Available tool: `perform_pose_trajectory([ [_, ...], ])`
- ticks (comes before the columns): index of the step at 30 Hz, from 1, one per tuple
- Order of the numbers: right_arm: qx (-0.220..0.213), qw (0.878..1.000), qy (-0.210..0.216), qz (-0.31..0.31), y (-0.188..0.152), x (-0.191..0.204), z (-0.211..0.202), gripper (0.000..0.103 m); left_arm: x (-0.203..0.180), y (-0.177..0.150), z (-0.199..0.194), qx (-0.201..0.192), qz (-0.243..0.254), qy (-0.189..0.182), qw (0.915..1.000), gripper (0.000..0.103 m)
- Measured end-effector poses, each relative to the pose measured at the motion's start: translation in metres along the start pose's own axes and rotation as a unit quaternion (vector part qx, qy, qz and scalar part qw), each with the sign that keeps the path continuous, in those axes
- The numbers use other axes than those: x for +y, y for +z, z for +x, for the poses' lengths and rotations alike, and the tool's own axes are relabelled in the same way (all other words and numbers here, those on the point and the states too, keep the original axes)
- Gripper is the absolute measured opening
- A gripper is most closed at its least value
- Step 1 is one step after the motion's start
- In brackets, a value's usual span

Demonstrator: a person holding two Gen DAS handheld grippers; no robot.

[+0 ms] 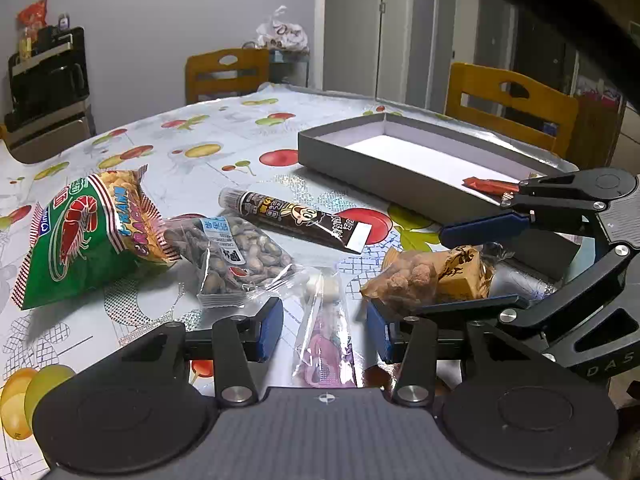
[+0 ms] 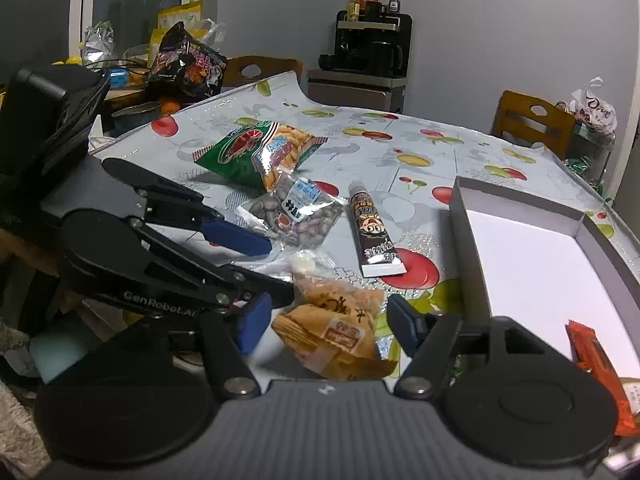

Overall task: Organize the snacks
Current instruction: 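Grasp the pink jelly stick with the left tool while the right tool holds the pastry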

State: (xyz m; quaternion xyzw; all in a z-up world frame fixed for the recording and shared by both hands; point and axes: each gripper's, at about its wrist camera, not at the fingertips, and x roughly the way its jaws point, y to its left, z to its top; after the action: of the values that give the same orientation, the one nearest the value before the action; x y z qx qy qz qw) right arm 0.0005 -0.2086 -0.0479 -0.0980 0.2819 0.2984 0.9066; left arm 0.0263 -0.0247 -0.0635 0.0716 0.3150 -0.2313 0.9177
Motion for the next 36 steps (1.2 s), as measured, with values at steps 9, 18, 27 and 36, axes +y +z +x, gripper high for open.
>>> perform_pose_trajectory([
  [9, 0.023, 1.0, -0.01, -0.004, 0.0, 0.003, 0.009, 0.068, 0.0, 0.0, 0.001, 0.0, -0.002, -0.001, 1.0, 0.046],
  [18, 0.032, 0.999, -0.014, 0.009, 0.002, -0.001, 0.013, 0.068, 0.0, 0.0, 0.0, 0.001, -0.001, 0.0, 1.0, 0.045],
  [27, 0.039, 0.999, -0.016, 0.012, 0.002, -0.001, 0.018, 0.068, 0.002, 0.0, -0.001, 0.0, -0.005, -0.002, 1.0, 0.043],
  [36, 0.04, 0.999, -0.009, 0.014, 0.0, 0.0, 0.02, 0.068, 0.006, -0.001, -0.002, -0.001, -0.01, 0.002, 0.9999, 0.035],
])
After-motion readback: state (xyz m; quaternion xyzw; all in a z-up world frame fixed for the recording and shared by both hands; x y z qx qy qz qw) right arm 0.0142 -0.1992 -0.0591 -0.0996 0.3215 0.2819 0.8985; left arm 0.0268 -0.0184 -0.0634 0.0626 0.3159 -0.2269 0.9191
